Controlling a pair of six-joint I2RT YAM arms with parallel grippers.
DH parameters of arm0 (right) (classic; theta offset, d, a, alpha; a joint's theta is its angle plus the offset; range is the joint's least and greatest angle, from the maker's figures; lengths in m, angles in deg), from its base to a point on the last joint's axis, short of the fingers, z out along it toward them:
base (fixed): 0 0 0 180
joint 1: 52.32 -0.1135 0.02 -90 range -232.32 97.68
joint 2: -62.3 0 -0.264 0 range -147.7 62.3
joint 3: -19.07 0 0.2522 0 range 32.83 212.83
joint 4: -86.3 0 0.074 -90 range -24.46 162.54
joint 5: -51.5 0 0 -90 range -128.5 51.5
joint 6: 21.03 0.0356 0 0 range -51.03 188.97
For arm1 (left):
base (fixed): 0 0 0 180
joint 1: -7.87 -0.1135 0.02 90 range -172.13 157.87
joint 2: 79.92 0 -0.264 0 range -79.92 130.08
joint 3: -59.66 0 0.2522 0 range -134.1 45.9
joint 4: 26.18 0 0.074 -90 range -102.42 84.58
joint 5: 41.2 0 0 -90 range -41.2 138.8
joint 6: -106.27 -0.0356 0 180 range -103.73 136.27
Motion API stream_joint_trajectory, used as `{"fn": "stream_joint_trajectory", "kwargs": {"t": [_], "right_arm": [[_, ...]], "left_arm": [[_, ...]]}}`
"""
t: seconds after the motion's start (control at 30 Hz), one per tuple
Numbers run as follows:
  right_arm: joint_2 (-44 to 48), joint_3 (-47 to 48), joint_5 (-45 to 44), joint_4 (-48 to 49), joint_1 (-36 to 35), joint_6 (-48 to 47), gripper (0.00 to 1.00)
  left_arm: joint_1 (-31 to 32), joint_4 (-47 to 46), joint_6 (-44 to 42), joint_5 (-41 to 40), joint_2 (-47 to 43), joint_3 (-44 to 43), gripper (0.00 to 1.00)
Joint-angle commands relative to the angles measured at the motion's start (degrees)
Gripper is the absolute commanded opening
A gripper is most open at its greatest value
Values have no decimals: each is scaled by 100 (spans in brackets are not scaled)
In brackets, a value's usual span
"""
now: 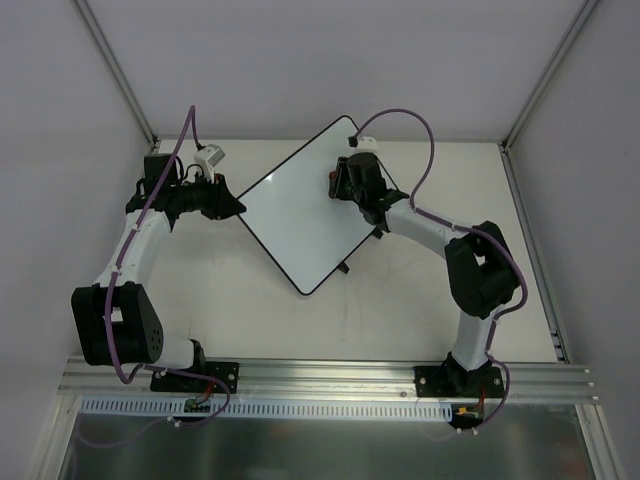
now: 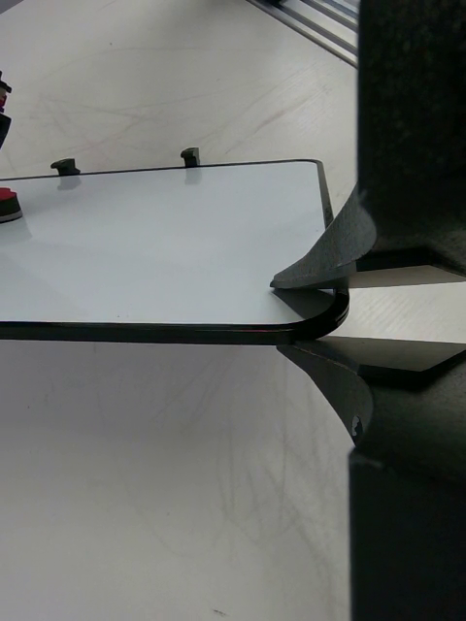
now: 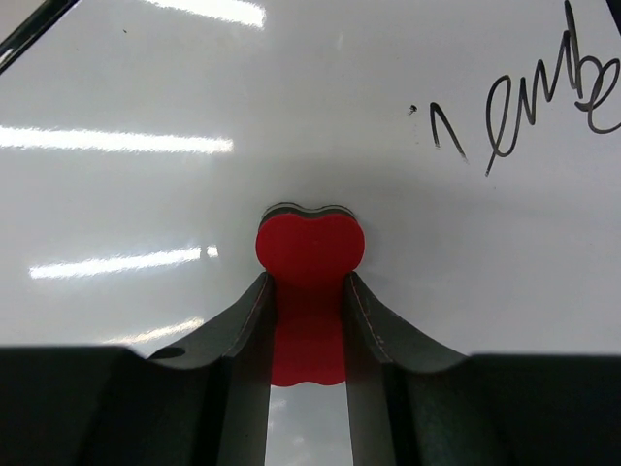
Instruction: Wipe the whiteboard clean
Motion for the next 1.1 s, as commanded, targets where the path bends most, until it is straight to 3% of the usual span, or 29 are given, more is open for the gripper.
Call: {"fn": "stream_joint_trajectory", "kwargs": {"t": [0.0,0.3,0.67,1.07], "right_arm": [[-41,-396,171,-327,148,306,0],[109,-785,-427,-345,896,376,0],[-391,621,469,-380,888,-299,0],[-893,2194,1093,-503,299,-1153,1]], "left_arm": [[260,-137,-583,141,-29,-72,0],[260,-137,-592,141,-46,-81,0],[252,-128,-636,106,-55,-63,0],[260,-93,-662,89,-46,-54,0]]}}
